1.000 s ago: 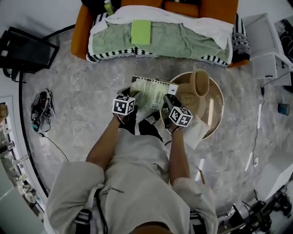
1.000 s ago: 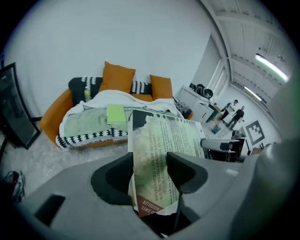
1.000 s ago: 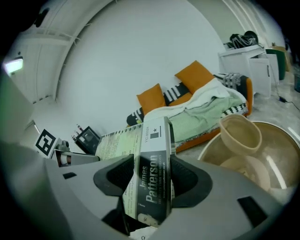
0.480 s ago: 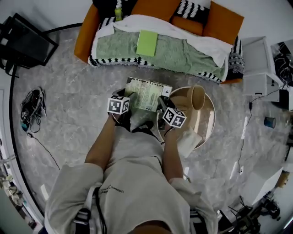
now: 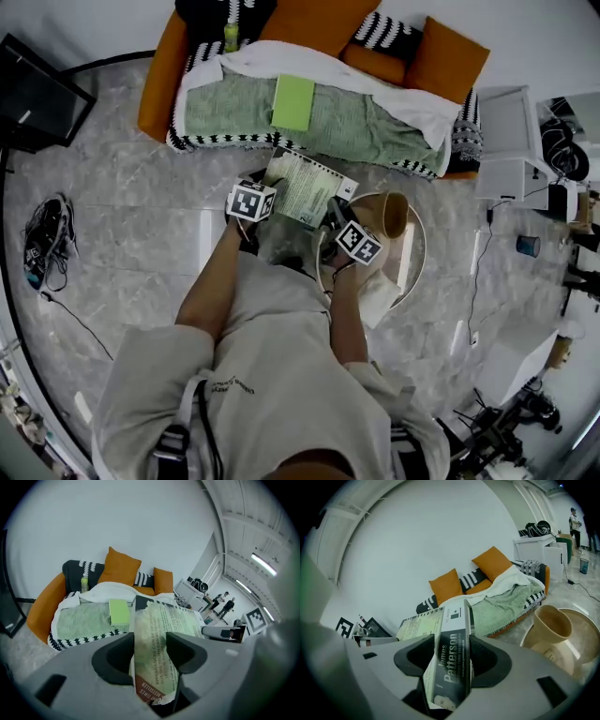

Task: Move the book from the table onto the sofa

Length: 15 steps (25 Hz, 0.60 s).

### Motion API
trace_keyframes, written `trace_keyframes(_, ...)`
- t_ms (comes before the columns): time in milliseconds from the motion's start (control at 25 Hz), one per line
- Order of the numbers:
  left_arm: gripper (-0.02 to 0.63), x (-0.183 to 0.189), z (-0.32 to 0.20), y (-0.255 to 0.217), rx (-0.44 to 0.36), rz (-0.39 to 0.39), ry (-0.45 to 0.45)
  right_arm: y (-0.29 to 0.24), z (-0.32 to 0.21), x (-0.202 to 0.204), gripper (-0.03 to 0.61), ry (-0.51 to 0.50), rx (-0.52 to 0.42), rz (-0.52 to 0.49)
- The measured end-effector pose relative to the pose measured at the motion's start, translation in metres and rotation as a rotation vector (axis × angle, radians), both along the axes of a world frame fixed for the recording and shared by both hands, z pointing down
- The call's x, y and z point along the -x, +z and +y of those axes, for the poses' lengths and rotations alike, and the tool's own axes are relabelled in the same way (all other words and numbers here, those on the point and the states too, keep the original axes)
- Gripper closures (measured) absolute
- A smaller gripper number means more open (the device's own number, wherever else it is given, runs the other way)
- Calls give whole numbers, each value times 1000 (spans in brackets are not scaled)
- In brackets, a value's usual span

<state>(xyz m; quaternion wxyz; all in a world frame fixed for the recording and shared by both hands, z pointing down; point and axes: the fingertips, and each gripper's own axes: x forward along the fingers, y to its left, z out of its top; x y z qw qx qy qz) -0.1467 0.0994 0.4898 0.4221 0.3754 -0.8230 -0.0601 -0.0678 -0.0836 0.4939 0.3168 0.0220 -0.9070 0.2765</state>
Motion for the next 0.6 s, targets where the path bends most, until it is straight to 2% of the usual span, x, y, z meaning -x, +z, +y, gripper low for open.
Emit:
trace_keyframes(200,394,31,13,-8,-19,-15,-17,-6,10,32,351,-12,-10,6)
trace_keyframes(600,402,60,56,-8,-47,-25,-126,-11,44,86,351,-136,-30,-4)
